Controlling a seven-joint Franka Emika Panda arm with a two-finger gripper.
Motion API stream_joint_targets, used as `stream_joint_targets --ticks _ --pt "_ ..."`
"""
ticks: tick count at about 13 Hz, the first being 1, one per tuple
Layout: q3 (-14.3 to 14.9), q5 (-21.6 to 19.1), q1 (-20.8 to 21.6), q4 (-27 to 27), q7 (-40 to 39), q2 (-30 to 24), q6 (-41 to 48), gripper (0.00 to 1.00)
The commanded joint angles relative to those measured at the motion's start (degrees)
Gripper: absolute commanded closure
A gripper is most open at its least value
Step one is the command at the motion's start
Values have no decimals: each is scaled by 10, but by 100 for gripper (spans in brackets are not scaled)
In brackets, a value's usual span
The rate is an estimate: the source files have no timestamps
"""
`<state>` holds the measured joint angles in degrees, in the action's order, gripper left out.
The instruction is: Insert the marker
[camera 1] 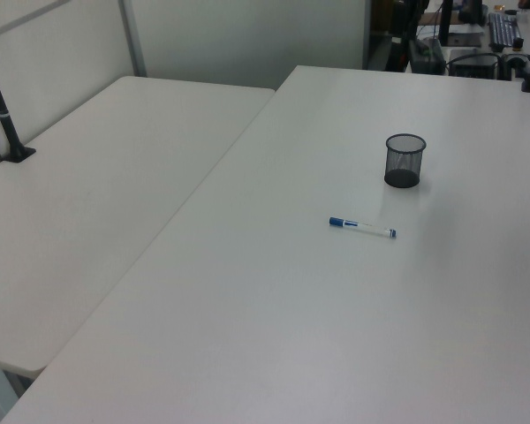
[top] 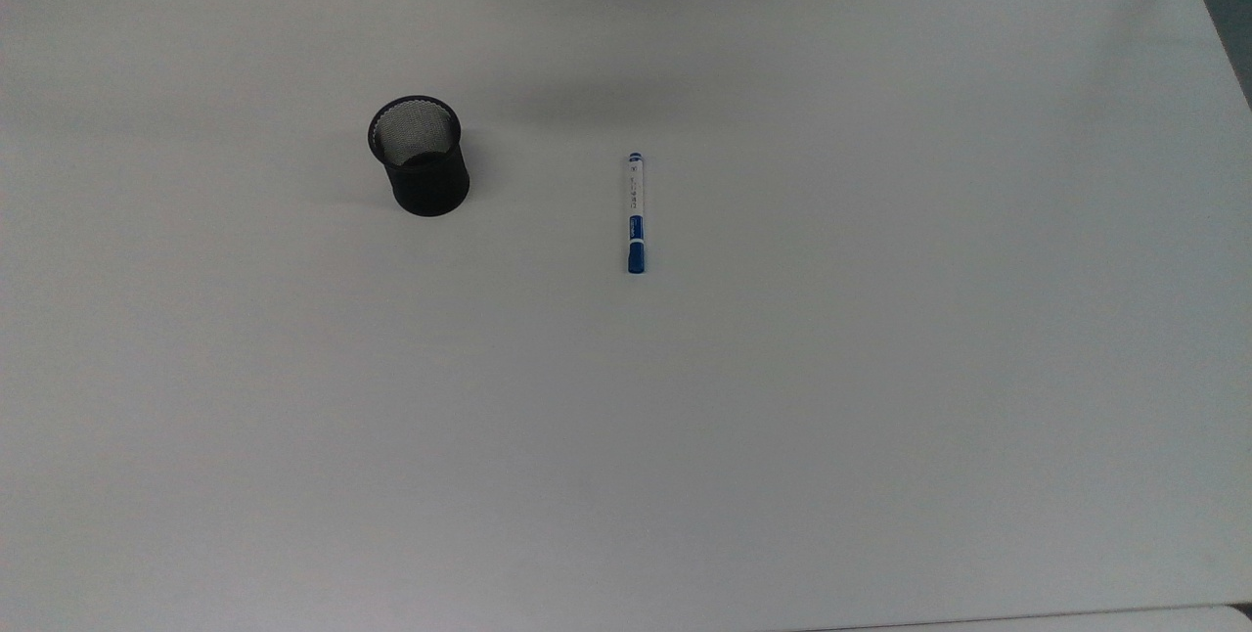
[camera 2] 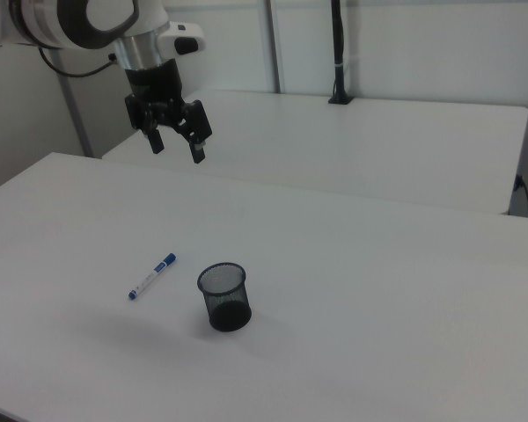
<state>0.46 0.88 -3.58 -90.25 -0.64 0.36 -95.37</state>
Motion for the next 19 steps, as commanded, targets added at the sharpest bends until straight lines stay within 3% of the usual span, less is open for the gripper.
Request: stream_joint_targets --ticks 1,15,19 --pt "1 -6 2 -16 -5 -17 -8 0" --pt "1 -6 1 -18 -16 -16 -7 0" --pt "1 -4 6 -20 -77 -6 -6 0"
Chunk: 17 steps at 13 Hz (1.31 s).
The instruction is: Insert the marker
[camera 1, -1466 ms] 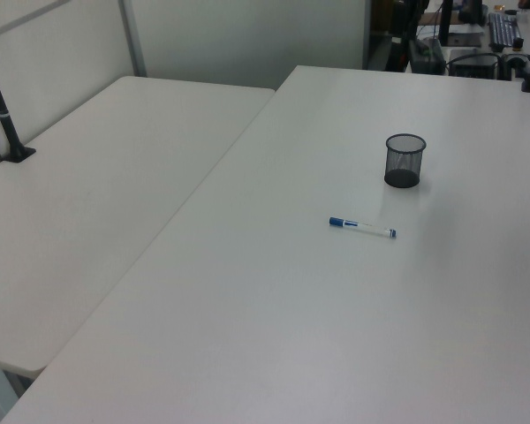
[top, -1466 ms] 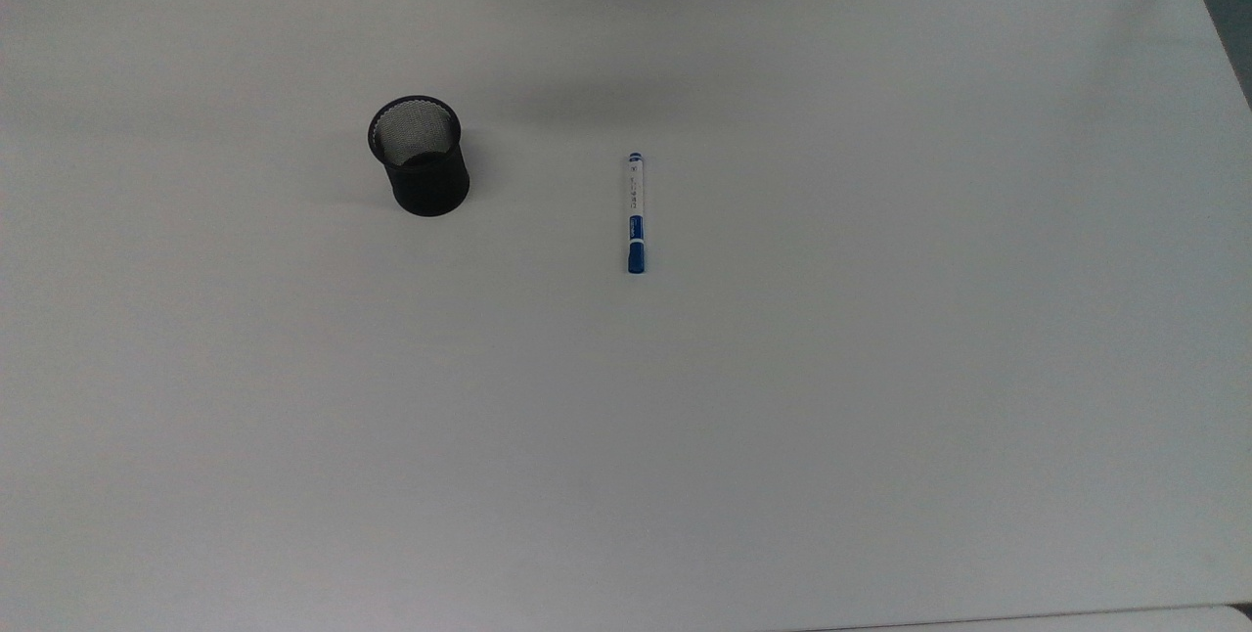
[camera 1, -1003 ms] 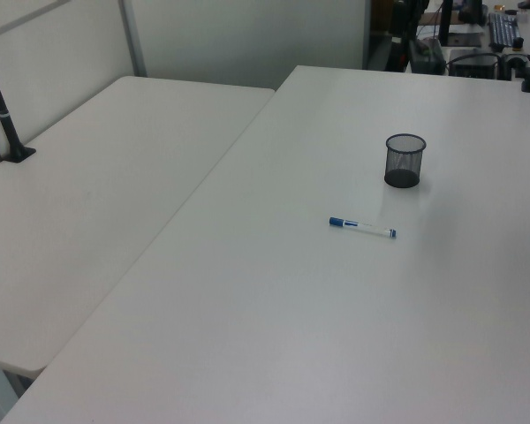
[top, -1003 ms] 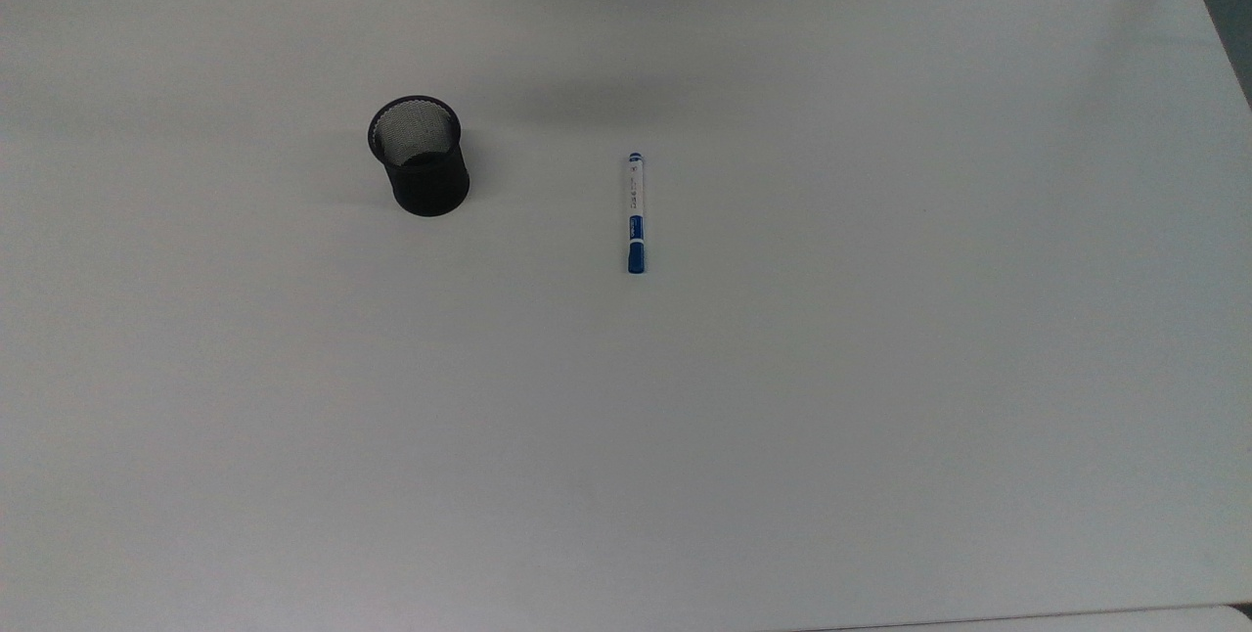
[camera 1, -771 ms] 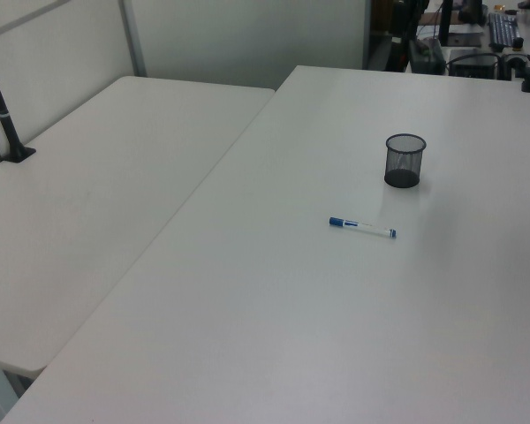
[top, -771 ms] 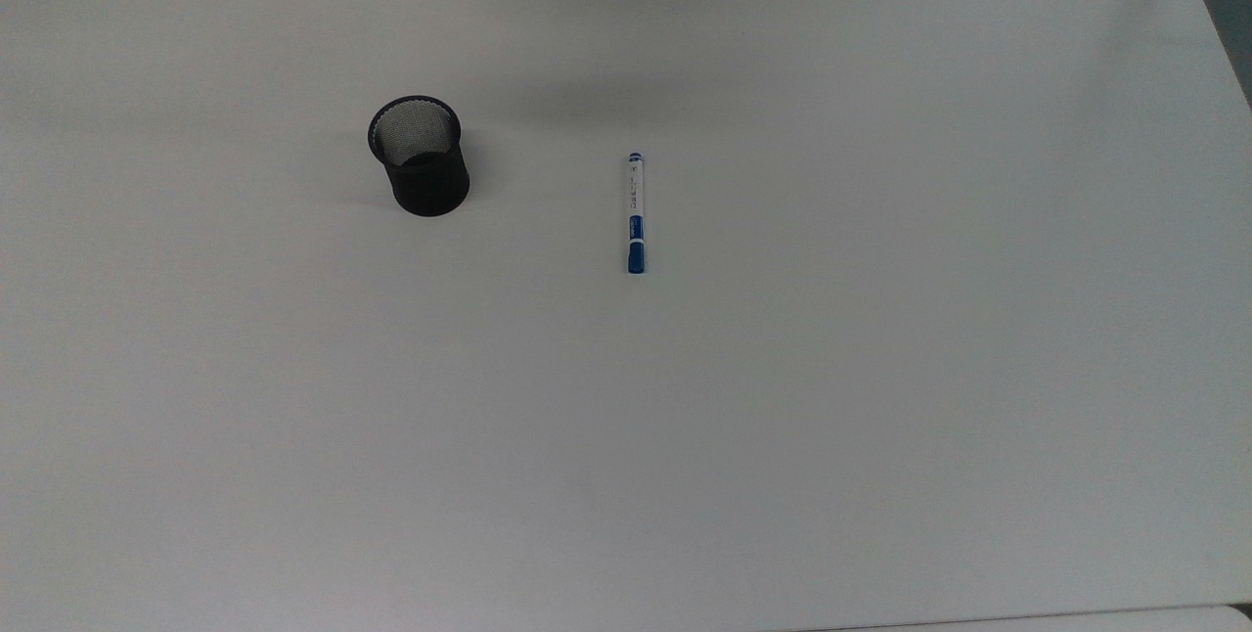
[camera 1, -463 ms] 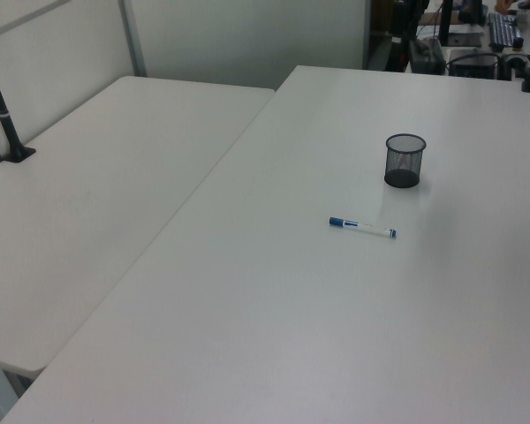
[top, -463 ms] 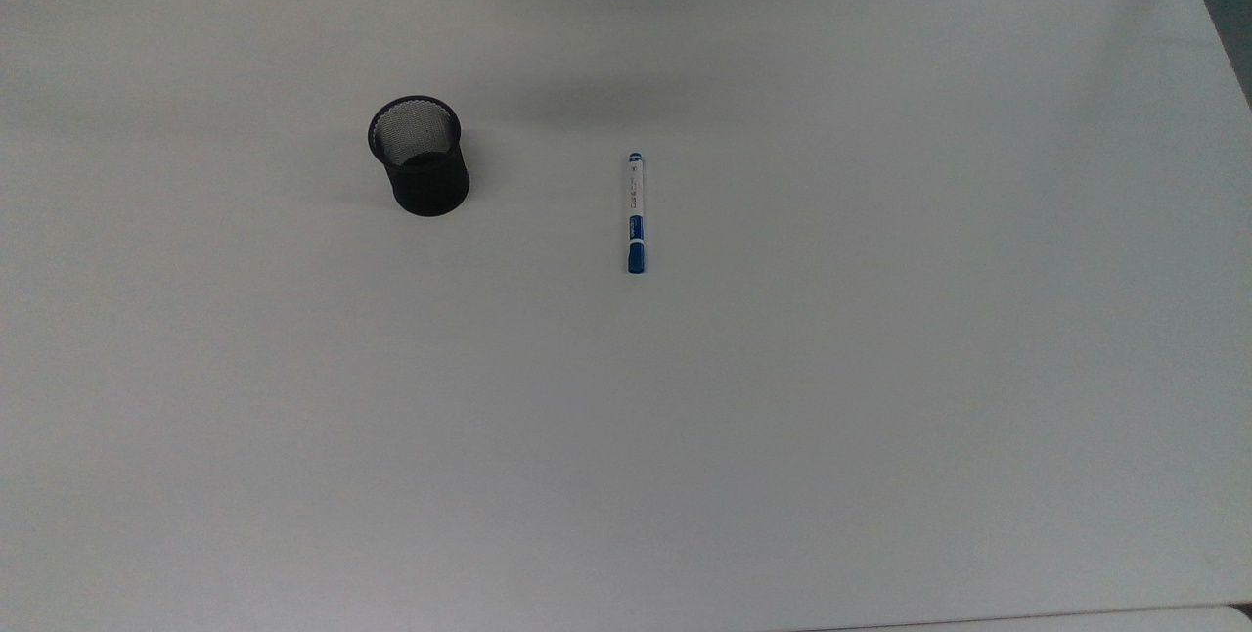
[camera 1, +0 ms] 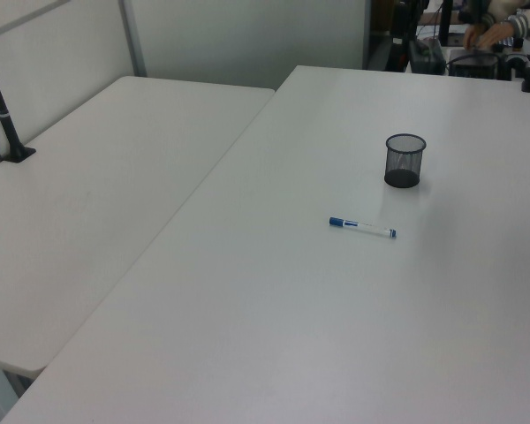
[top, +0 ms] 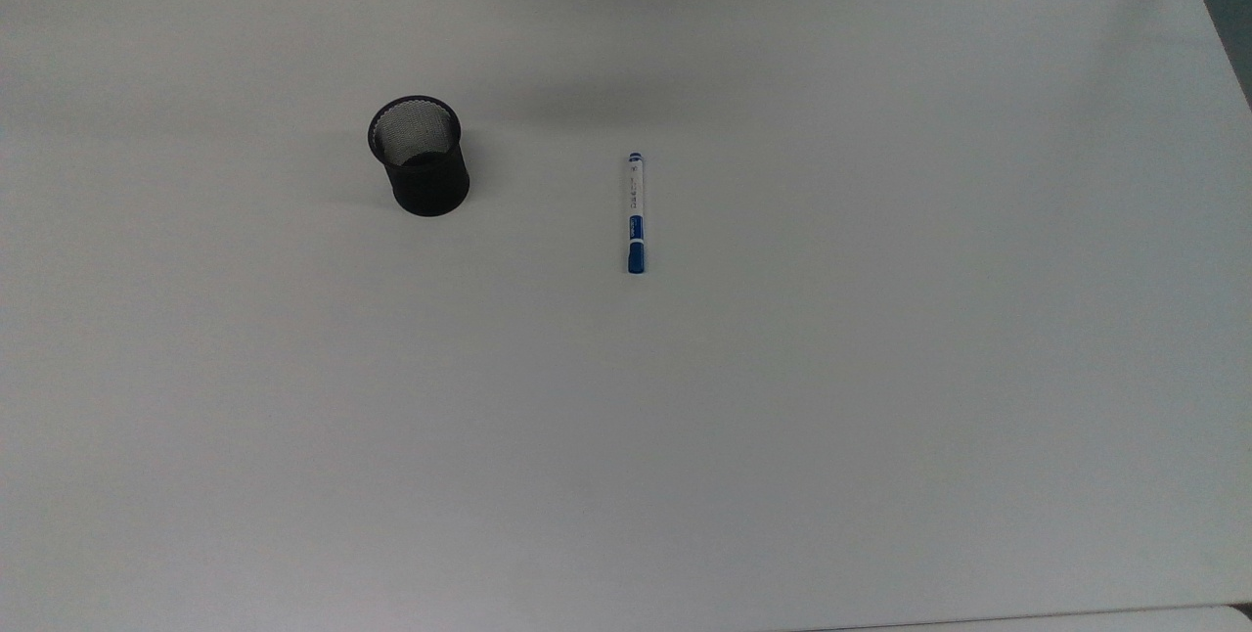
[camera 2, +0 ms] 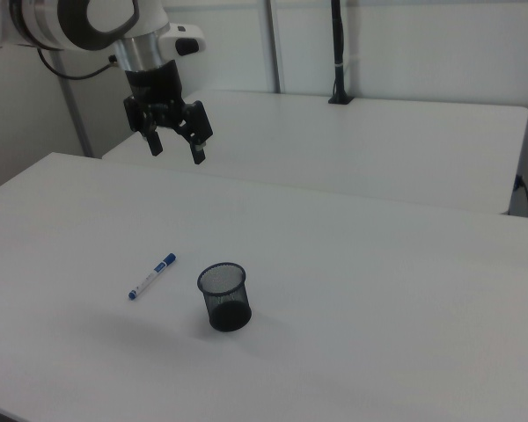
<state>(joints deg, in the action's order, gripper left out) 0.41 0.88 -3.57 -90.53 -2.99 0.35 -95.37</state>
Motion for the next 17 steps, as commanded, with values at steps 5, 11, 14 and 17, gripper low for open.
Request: stream_joint_targets --ticks 5,11,14,17 --pt "-3 39 52 -38 -69 29 -8 0" --pt "-3 44 106 -47 13 104 -67 0" --pt "-3 44 130 -62 80 144 -126 0" --pt "-5 44 147 -66 121 185 -165 1"
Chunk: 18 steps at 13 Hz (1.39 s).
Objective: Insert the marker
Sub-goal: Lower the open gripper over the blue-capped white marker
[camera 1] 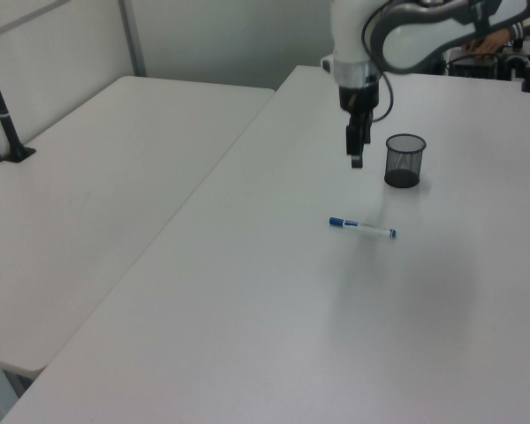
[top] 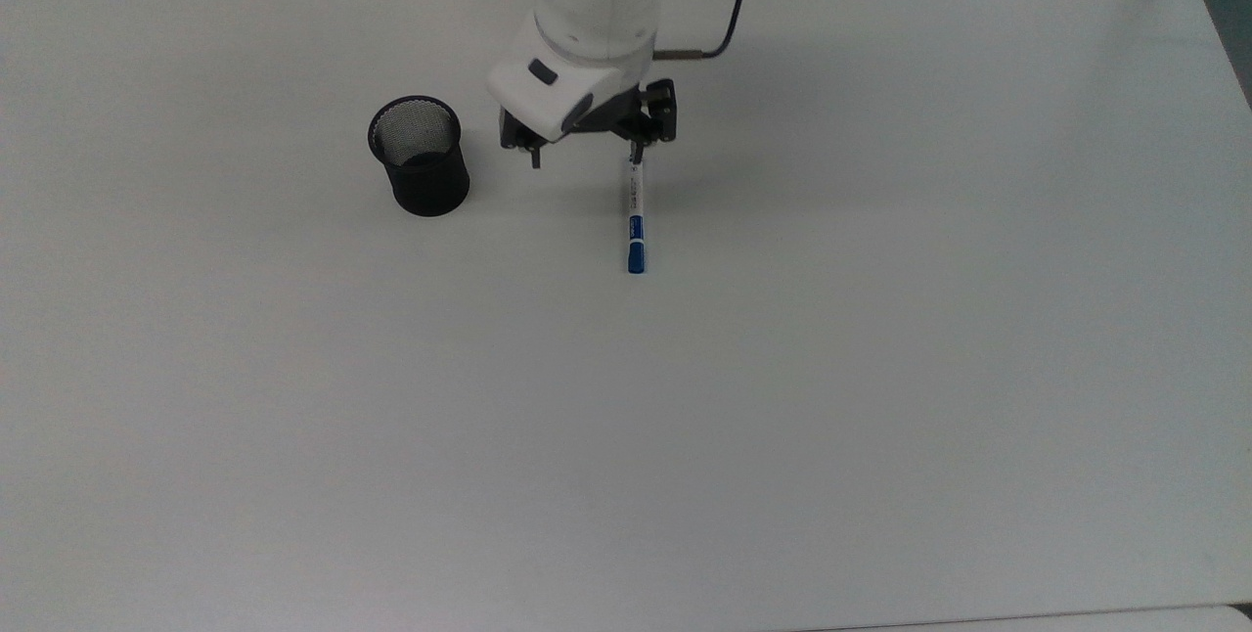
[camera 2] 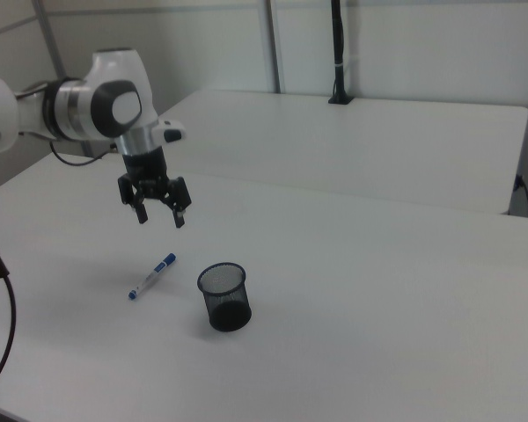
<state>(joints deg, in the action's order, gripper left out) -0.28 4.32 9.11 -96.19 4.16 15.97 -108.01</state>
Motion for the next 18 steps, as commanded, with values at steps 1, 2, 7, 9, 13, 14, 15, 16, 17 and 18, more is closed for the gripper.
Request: stream_joint_targets --ticks 1,2,7,9,13,14,15,16,17,18 --pt "2 10 26 -9 64 38 -47 1" --pt "2 8 28 -8 73 48 -59 3" --pt "2 -1 35 -5 146 90 -131 26" --pt "2 -1 35 -5 160 100 -150 30" --pt "2 2 36 -5 161 115 -152 33" --pt "2 1 37 -5 161 116 -153 33" --pt "2 -1 39 -7 161 120 -163 35" --pt "2 -1 40 -8 163 121 -175 45" --pt "2 0 40 -9 168 122 -176 59" --pt "1 1 41 -10 168 122 -176 65"
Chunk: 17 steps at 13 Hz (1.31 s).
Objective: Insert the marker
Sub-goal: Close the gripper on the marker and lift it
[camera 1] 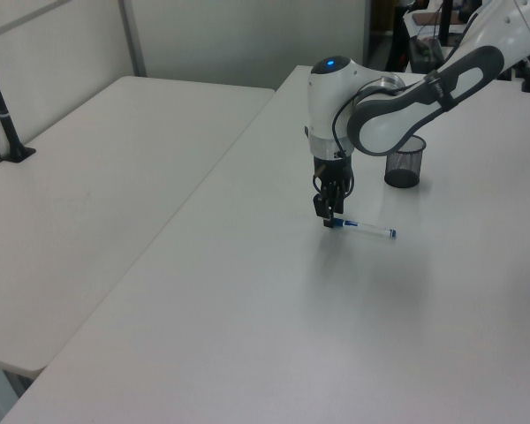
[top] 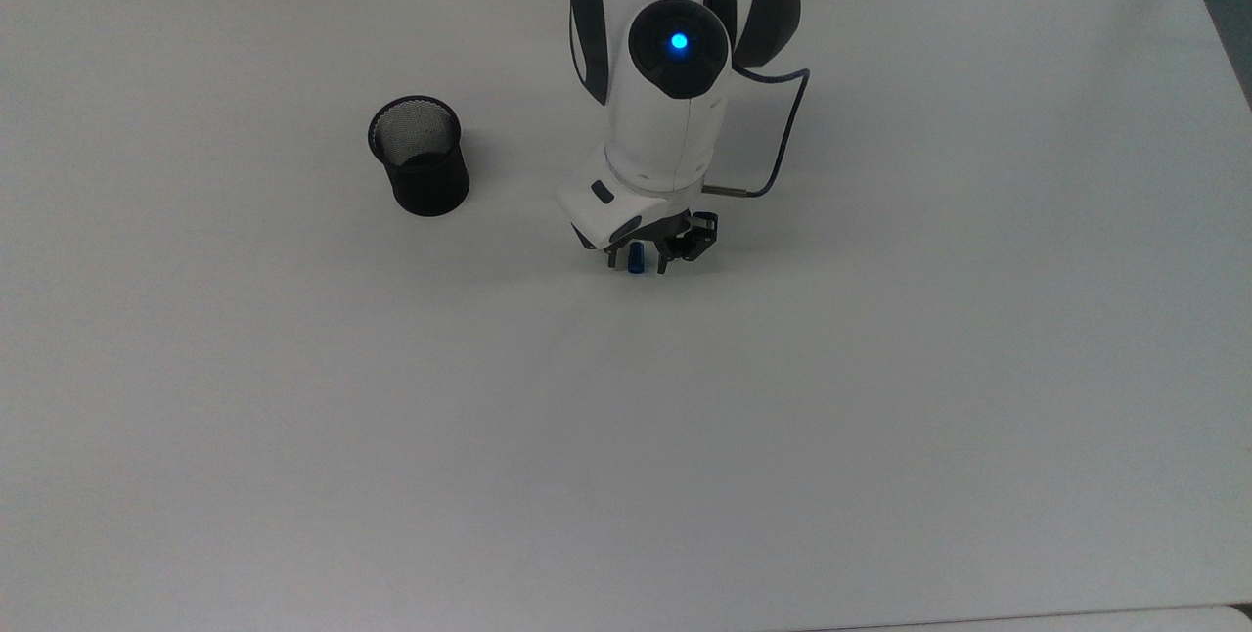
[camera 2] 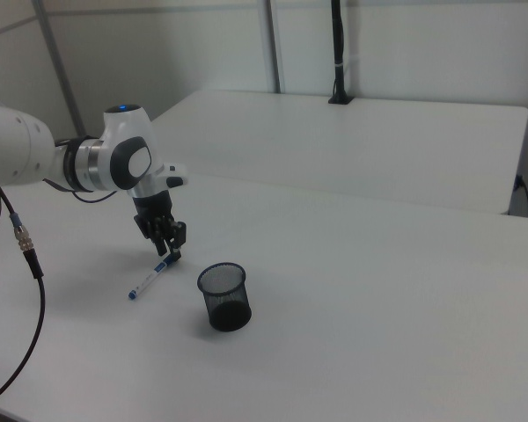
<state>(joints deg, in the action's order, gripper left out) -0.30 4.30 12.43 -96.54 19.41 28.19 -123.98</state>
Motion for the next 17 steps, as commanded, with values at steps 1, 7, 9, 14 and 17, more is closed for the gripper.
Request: stream_joint_targets --ticks 1,7,9,14,17 --pt "0 2 7 -7 16 0 -16 68" --pt "-1 7 8 -12 15 -1 -14 85" --pt "-1 7 8 -12 15 -2 -13 86" --pt "-1 6 -1 -8 10 -64 32 90" --pt "4 -2 -21 -7 -39 -129 108 90"
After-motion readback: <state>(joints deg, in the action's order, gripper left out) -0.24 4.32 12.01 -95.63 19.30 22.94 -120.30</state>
